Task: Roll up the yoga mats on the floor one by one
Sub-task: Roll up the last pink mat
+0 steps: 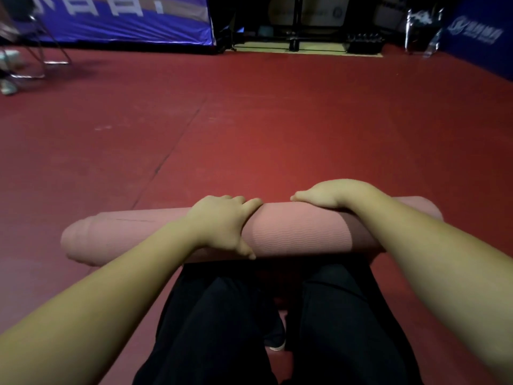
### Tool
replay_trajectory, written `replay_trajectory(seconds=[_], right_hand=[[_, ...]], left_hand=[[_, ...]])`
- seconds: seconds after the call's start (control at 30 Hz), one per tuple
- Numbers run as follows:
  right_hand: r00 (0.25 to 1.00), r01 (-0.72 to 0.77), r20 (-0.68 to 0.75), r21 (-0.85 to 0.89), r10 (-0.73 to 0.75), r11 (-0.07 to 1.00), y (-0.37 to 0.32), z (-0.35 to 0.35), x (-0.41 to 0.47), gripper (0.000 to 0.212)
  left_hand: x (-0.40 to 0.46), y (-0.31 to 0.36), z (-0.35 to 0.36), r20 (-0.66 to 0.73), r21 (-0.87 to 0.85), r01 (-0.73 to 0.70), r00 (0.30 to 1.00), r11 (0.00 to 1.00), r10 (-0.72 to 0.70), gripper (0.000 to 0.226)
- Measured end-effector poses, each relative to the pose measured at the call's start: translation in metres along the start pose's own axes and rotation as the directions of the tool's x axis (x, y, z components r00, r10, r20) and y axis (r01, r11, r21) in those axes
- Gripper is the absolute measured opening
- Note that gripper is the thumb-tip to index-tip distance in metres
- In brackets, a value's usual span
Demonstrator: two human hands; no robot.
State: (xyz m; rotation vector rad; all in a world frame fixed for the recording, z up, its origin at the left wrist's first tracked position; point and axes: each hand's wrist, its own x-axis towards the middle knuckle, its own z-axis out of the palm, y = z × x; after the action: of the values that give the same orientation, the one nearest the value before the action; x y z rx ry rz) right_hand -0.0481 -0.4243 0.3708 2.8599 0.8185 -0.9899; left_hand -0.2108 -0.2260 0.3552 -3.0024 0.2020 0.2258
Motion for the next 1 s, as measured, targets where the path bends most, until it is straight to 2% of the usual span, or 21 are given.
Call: replay_trajectory(seconds=[0.1, 0.17, 0.23, 0.27, 0.33, 0.4, 0.5, 0.63, 0.77, 0.83, 0.87, 0.93, 1.0], right_hand=[[0.997, -0.016, 0.075, 0.017, 0.015, 1.0, 0.001, 0.01, 0.002, 0.066], [0.998, -0.023, 0.059, 0.032, 0.021, 0.999, 0.002, 0.014, 0.008, 0.073], [0.999, 0.011, -0.04, 0.012, -0.011, 1.0, 0.003, 0.016, 0.013, 0.074], [0.99, 0.05, -0.131, -0.009, -0.051, 0.999, 0.004, 0.017, 0.015, 0.068], [0.932, 0.132, -0.331, -0.065, -0.146, 0.989, 0.005, 0.021, 0.013, 0.05], [0.882, 0.153, -0.437, -0.089, -0.177, 0.984, 0.004, 0.026, 0.005, 0.049], [0.86, 0.12, -0.483, -0.122, -0.164, 0.985, 0.006, 0.043, -0.003, 0.052], [0.883, 0.067, -0.449, -0.169, -0.137, 0.983, 0.003, 0.06, -0.011, 0.073], [0.829, -0.02, -0.547, -0.24, -0.119, 0.971, 0.001, 0.067, -0.007, 0.076], [0.821, -0.036, -0.561, -0.23, -0.102, 0.973, 0.001, 0.066, -0.002, 0.074], [0.825, -0.035, -0.556, -0.225, -0.099, 0.974, 0.0, 0.064, -0.001, 0.073], [0.834, -0.025, -0.543, -0.215, -0.099, 0.976, 0.0, 0.062, 0.002, 0.072], [0.845, -0.008, -0.526, -0.19, -0.095, 0.982, -0.001, 0.06, 0.007, 0.073]], left_hand=[[-0.001, 0.002, 0.006, 0.076, -0.101, 0.0, 0.997, 0.995, 0.008, 0.11], [0.001, 0.002, 0.009, 0.116, -0.172, 0.02, 0.993, 0.985, 0.0, 0.109], [0.006, -0.003, 0.009, 0.17, -0.245, 0.052, 0.985, 0.968, -0.01, 0.108], [0.007, -0.005, 0.009, 0.196, -0.286, 0.076, 0.98, 0.955, -0.02, 0.105], [0.009, -0.009, 0.01, 0.233, -0.368, 0.139, 0.971, 0.92, -0.053, 0.091], [0.012, -0.011, 0.011, 0.267, -0.423, 0.201, 0.96, 0.884, -0.09, 0.079], [0.02, -0.011, 0.007, 0.318, -0.487, 0.266, 0.941, 0.832, -0.114, 0.072], [0.036, -0.016, 0.0, 0.38, -0.524, 0.325, 0.916, 0.787, -0.125, 0.066], [0.052, -0.017, 0.002, 0.417, -0.535, 0.373, 0.897, 0.758, -0.147, 0.069], [0.054, -0.015, 0.006, 0.366, -0.474, 0.361, 0.911, 0.803, -0.193, 0.069], [0.053, -0.015, 0.01, 0.292, -0.422, 0.343, 0.928, 0.839, -0.232, 0.068], [0.048, -0.014, 0.019, 0.043, -0.322, 0.309, 0.949, 0.895, -0.312, 0.061], [0.039, -0.011, 0.032, -0.197, -0.287, 0.294, 0.913, 0.912, -0.356, 0.053]])
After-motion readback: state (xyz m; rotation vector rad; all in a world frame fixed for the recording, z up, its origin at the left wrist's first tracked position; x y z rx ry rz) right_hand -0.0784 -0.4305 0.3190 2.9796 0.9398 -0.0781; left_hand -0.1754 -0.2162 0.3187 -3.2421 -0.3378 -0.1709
